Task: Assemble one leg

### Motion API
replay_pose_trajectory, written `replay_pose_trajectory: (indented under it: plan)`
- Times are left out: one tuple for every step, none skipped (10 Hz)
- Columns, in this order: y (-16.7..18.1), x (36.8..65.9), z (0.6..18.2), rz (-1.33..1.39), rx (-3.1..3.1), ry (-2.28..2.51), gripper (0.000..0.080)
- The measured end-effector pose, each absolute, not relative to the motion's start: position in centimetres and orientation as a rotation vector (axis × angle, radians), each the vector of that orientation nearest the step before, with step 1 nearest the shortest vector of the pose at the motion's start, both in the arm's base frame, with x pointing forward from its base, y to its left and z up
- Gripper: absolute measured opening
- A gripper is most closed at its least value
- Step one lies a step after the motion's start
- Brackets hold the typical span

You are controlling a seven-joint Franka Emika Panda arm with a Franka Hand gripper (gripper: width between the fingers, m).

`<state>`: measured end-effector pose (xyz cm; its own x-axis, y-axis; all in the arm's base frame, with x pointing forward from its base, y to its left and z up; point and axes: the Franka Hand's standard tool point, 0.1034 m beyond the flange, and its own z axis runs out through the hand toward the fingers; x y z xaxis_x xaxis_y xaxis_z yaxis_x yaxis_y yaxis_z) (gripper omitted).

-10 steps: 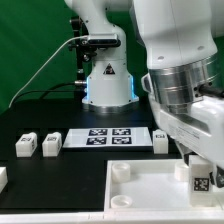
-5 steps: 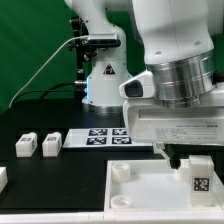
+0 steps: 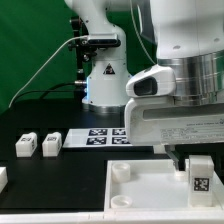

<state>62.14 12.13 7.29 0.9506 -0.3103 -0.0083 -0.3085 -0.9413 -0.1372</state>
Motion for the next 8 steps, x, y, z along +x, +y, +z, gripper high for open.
replay_pose_trajectory:
  plan:
    - [12.2,62.0,7.2,0.0,-2.932,0.65,0.0413]
    - [12.0,62.0,7.2,0.002,-2.924,0.699,0.0313]
    - [11.9,62.0,7.2,0.012,-2.887,0.847,0.0314]
    - [11.6,62.0,7.2,0.016,-2.863,0.947,0.0314]
    - [11.4,62.0,7.2,0.02,-2.835,1.037,0.0314]
    - [11.3,62.0,7.2,0.018,-2.817,1.112,0.0314]
    - [11.0,61.9,7.2,0.016,-2.822,1.116,0.0315]
    - [11.0,61.9,7.2,0.016,-2.828,1.102,0.0317]
